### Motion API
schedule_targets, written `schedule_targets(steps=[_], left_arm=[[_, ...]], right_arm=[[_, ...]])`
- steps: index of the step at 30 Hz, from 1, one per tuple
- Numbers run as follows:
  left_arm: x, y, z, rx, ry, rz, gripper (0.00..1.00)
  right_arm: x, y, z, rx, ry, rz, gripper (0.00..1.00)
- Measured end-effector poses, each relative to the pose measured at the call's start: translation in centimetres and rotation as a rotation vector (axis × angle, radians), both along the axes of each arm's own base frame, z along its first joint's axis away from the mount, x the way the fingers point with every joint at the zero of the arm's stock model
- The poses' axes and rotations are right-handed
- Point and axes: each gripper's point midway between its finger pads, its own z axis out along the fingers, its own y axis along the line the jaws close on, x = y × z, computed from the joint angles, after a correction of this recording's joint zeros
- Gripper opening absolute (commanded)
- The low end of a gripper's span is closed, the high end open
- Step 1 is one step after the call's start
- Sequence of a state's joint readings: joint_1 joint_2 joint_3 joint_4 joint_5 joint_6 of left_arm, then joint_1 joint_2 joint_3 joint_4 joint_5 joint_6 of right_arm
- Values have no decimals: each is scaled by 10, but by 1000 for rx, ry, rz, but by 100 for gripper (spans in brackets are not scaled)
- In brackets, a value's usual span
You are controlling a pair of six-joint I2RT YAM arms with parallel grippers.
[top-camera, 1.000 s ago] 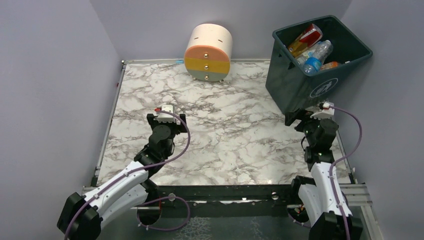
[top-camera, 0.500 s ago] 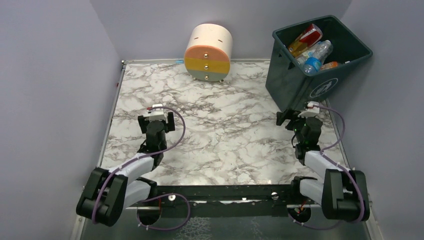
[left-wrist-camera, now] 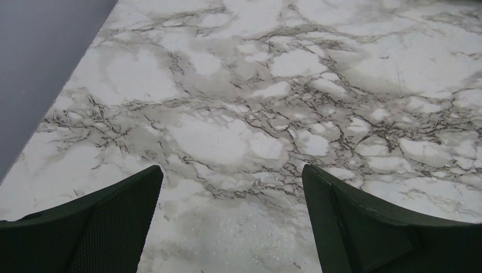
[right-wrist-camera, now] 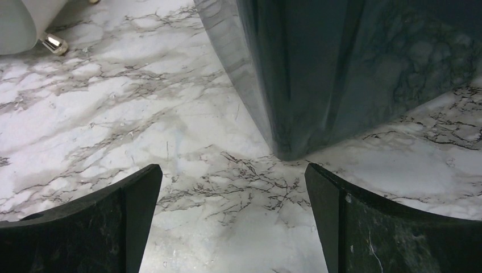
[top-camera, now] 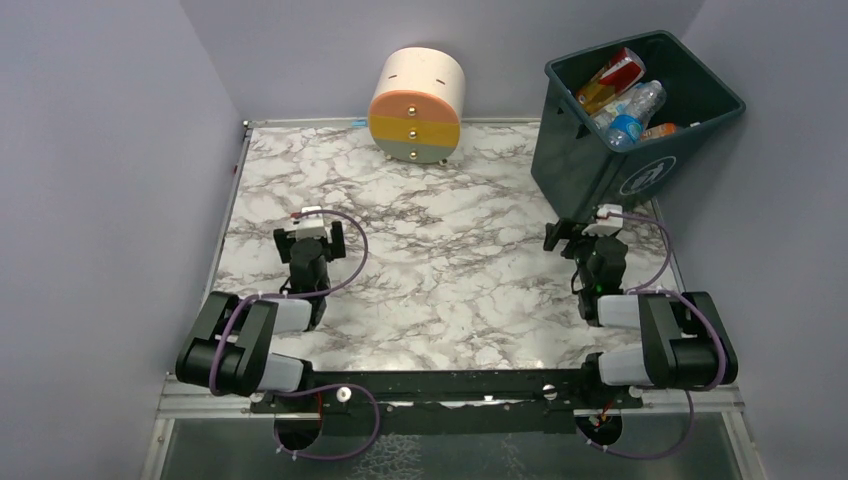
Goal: Put the plastic bottles in the bin
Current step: Reset both arms
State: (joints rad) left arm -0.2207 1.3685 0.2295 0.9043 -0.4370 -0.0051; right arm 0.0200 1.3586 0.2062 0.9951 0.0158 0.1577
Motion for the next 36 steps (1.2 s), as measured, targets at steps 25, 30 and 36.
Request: schedule_targets(steps=[25, 30, 36], left_arm=[[16, 7, -2, 17, -104, -91, 99], [21, 0, -6, 24, -101, -137, 99], [36, -4, 2, 24, -114, -152, 99]], right_arm=[[-3, 7, -22, -73, -40, 46, 99], [4, 15, -16, -88, -65, 98, 99], [18, 29, -8, -113, -82, 188, 100]])
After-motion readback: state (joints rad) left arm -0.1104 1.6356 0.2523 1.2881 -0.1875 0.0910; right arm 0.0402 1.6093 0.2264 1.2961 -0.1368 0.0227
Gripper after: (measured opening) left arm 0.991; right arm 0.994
